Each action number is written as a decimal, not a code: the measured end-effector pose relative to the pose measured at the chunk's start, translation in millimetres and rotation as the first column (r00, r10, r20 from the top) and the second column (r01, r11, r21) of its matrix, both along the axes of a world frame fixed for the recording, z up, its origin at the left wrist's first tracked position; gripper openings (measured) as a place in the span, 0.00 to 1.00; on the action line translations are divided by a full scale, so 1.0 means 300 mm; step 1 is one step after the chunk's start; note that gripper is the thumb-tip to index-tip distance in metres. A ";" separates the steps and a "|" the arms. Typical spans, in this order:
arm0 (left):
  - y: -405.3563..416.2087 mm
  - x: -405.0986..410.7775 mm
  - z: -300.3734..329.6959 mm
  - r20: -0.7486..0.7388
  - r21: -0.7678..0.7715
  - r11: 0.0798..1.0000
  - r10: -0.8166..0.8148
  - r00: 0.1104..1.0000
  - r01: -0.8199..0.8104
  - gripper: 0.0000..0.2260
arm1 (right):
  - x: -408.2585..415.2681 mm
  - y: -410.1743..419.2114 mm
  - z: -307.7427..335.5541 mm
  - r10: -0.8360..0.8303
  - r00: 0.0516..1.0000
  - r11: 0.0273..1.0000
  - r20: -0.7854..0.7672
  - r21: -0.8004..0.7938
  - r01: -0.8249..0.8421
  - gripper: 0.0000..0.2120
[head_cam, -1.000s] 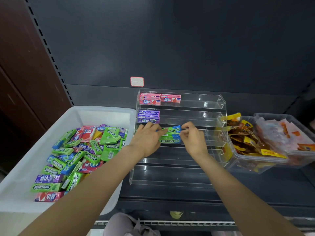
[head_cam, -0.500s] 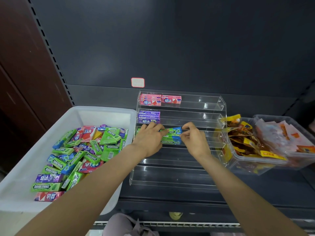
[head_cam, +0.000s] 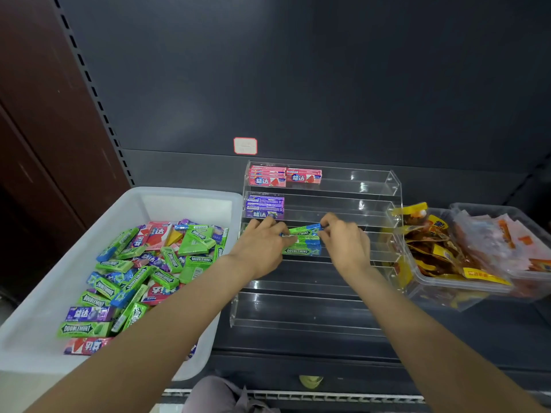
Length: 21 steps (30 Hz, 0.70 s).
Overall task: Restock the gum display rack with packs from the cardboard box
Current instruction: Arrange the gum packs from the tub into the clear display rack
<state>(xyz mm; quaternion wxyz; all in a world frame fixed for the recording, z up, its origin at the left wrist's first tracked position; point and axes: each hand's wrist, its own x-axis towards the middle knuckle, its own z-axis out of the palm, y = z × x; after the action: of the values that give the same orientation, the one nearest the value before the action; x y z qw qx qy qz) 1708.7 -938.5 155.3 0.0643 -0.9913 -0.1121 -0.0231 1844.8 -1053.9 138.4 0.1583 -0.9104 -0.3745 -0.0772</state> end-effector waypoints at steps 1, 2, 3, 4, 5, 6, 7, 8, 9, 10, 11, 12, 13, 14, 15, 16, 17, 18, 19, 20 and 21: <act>0.003 -0.001 0.001 -0.005 -0.002 1.000 -0.002 1.000 0.002 0.21 | 0.001 0.000 0.000 0.010 0.998 1.000 0.054 -0.028 -0.009 0.07; 0.005 -0.002 0.002 -0.008 -0.005 1.000 -0.005 1.000 0.005 0.22 | 0.002 -0.001 0.000 0.027 0.994 0.998 0.110 -0.059 -0.020 0.07; 0.007 -0.002 0.003 -0.010 -0.010 1.000 -0.005 1.000 0.005 0.22 | 0.002 -0.003 -0.003 0.048 0.986 0.995 0.160 -0.089 -0.034 0.08; 0.008 -0.001 0.004 -0.013 -0.017 1.000 -0.003 1.000 0.003 0.22 | 0.002 -0.005 -0.006 0.071 0.976 0.993 0.204 -0.112 -0.049 0.08; 0.009 -0.001 0.005 -0.016 -0.024 1.000 0.000 1.000 0.000 0.22 | 0.003 -0.008 -0.010 0.088 0.966 0.991 0.242 -0.121 -0.060 0.09; 0.008 0.001 0.006 -0.020 -0.028 1.000 0.002 1.000 -0.003 0.22 | 0.002 -0.012 -0.011 0.098 0.955 0.991 0.281 -0.115 -0.068 0.11; 0.007 0.001 0.006 -0.024 -0.029 1.000 0.003 1.000 -0.004 0.23 | 0.000 -0.015 -0.013 0.110 0.944 0.991 0.312 -0.107 -0.080 0.13; 0.007 0.001 0.007 -0.027 -0.030 1.000 0.004 1.000 -0.005 0.23 | -0.004 -0.016 -0.016 0.137 0.934 0.988 0.330 -0.117 -0.103 0.18; 0.008 0.001 0.007 -0.029 -0.031 1.000 0.005 1.000 -0.006 0.23 | -0.007 -0.016 -0.018 0.154 0.924 0.985 0.349 -0.127 -0.117 0.23; 0.008 0.000 0.007 -0.031 -0.030 1.000 0.006 1.000 -0.007 0.23 | -0.007 -0.015 -0.018 0.168 0.912 0.984 0.373 -0.125 -0.130 0.26; 0.008 0.000 0.008 -0.033 -0.027 1.000 0.006 0.999 -0.007 0.23 | -0.004 -0.012 -0.020 0.176 0.901 0.983 0.396 -0.114 -0.142 0.28; 0.008 0.000 0.009 -0.035 -0.024 1.000 0.005 0.999 -0.006 0.23 | -0.002 -0.011 -0.020 0.179 0.897 0.983 0.404 -0.113 -0.146 0.28; 0.007 0.000 0.011 -0.038 -0.023 1.000 0.006 0.999 -0.007 0.23 | -0.004 -0.012 -0.014 0.183 0.900 0.982 0.395 -0.122 -0.146 0.27; 0.007 0.001 0.013 -0.041 -0.024 1.000 0.006 0.999 -0.007 0.23 | -0.006 -0.011 -0.009 0.190 0.906 0.979 0.379 -0.144 -0.145 0.26; 0.007 0.002 0.014 -0.044 -0.025 1.000 0.008 0.999 -0.009 0.23 | -0.005 -0.011 -0.007 0.198 0.914 0.975 0.353 -0.169 -0.145 0.23; 0.006 0.003 0.015 -0.047 -0.025 1.000 0.009 0.999 -0.010 0.23 | -0.003 -0.012 -0.008 0.196 0.922 0.974 0.334 -0.179 -0.142 0.20; 0.006 0.004 0.016 -0.049 -0.025 1.000 0.009 0.999 -0.010 0.23 | 0.001 -0.014 -0.010 0.187 0.927 0.975 0.325 -0.175 -0.135 0.18; 0.006 0.004 0.015 -0.049 -0.026 1.000 0.010 0.999 -0.011 0.23 | 0.005 -0.017 -0.012 0.177 0.931 0.977 0.321 -0.169 -0.127 0.17; 0.006 0.002 0.013 -0.045 -0.029 0.999 0.012 0.999 -0.013 0.23 | 0.007 -0.018 -0.013 0.167 0.937 0.978 0.307 -0.174 -0.117 0.16; 0.007 0.001 0.011 -0.042 -0.033 0.999 0.014 0.999 -0.015 0.23 | 0.008 -0.016 -0.014 0.158 0.943 0.979 0.294 -0.174 -0.110 0.16; 0.007 0.000 0.010 -0.039 -0.037 0.999 0.015 0.999 -0.017 0.23 | 0.008 -0.013 -0.014 0.147 0.950 0.980 0.277 -0.173 -0.102 0.15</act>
<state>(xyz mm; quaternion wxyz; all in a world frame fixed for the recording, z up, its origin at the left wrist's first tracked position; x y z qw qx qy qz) 1708.7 -936.3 158.3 0.0483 -0.9917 -0.1192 -0.0012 1847.1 -1057.9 134.2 0.0348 -0.8735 -0.4553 -0.1690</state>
